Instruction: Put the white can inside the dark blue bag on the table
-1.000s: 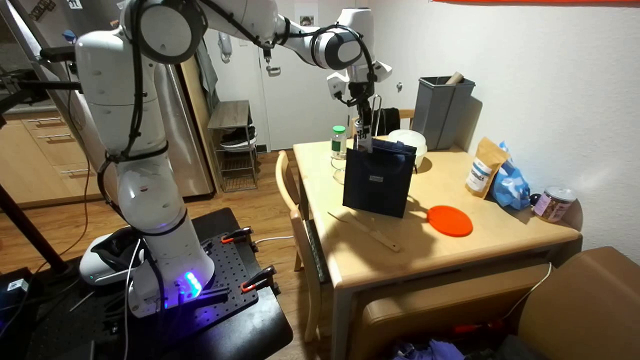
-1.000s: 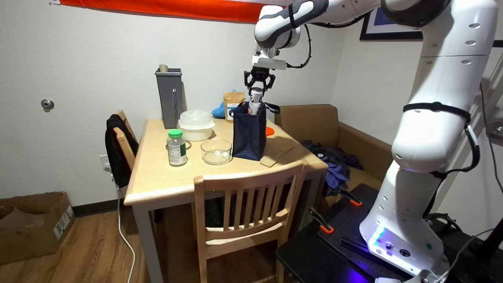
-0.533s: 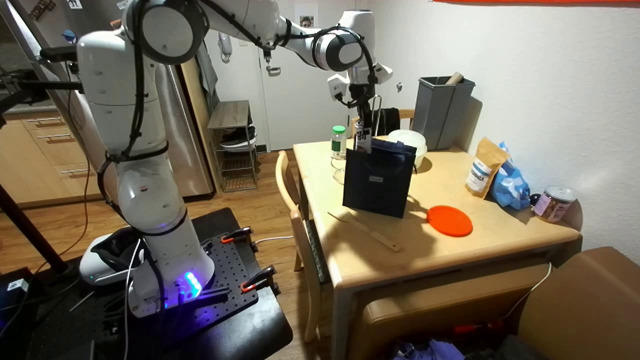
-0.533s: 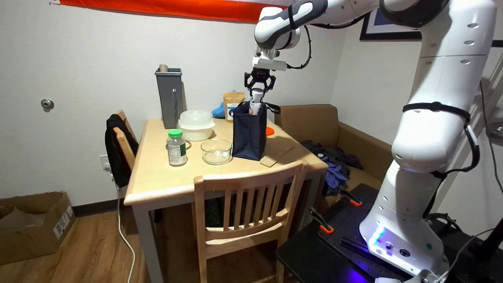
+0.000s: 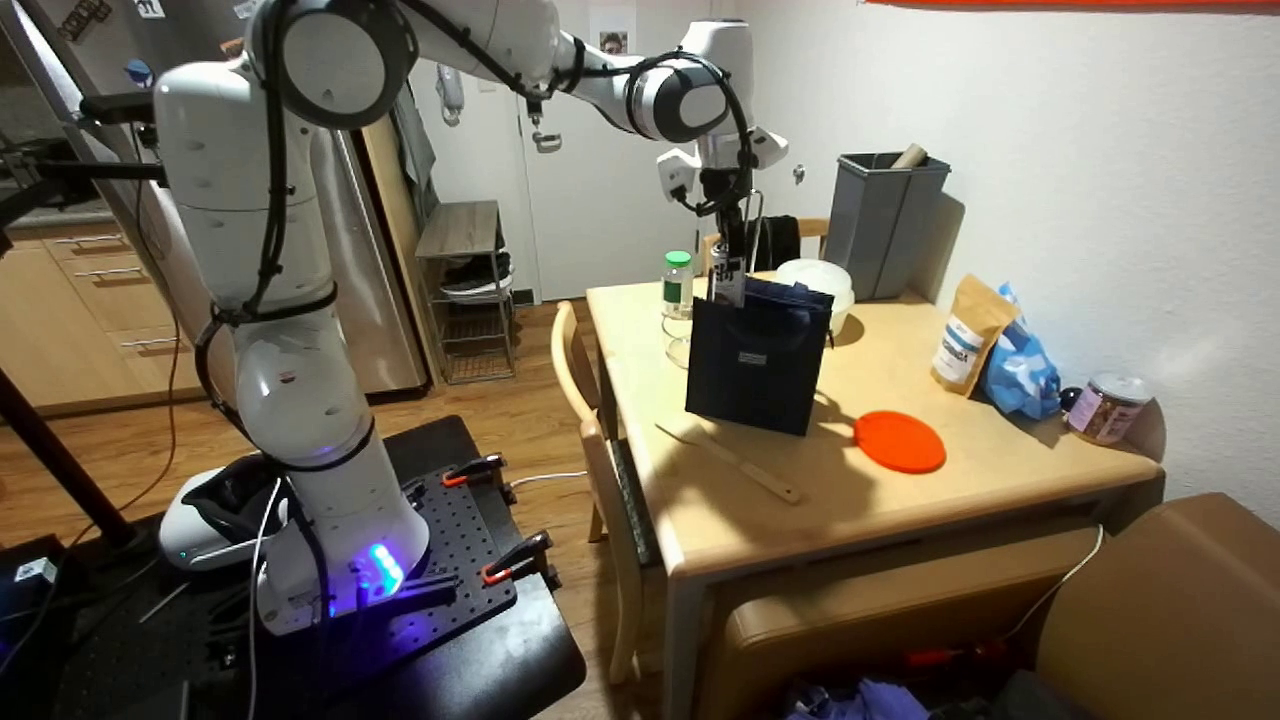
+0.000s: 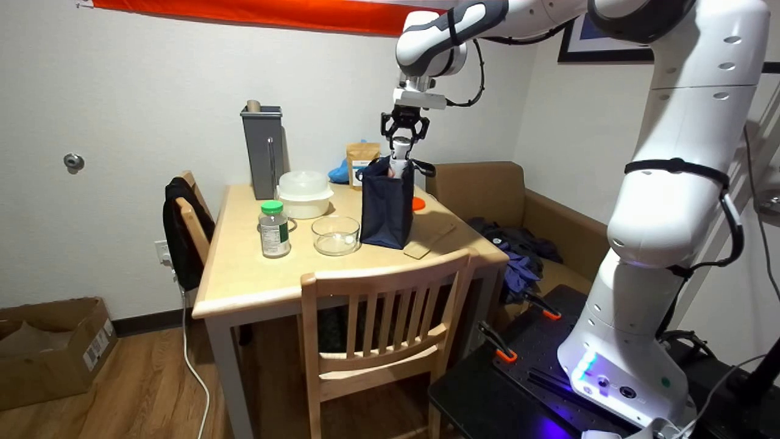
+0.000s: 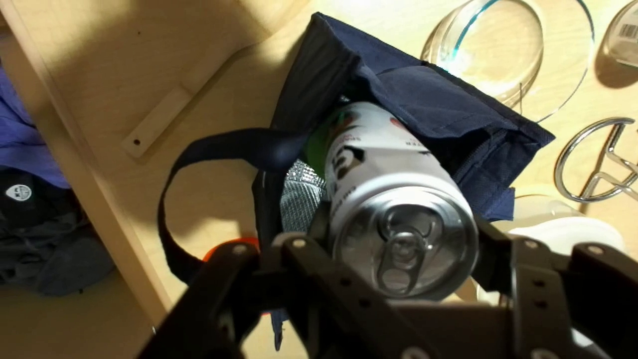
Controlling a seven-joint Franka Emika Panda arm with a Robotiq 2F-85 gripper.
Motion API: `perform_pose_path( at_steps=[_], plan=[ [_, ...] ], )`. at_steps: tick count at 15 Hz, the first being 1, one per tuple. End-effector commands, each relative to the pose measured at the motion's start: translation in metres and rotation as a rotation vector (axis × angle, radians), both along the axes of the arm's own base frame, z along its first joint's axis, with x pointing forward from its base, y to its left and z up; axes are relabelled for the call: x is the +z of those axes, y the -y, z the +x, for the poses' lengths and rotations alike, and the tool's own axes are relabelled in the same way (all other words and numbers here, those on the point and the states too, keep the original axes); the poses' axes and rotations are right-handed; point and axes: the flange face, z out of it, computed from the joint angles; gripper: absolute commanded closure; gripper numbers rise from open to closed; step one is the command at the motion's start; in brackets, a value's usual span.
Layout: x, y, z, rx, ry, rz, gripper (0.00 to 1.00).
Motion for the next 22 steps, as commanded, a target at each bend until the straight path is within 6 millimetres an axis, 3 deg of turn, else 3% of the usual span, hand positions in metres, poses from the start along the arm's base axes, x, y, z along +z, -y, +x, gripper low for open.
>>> perform_pose_path(
  at_steps=[1, 13, 22],
  plan=[
    [0.001, 0.012, -0.001, -0.02, -0.033, -0.004, 0.48],
    [0.016, 0.048, 0.001, -0.074, -0.01, -0.028, 0.46],
    [0.012, 0.049, 0.012, -0.064, 0.01, -0.048, 0.45]
  ],
)
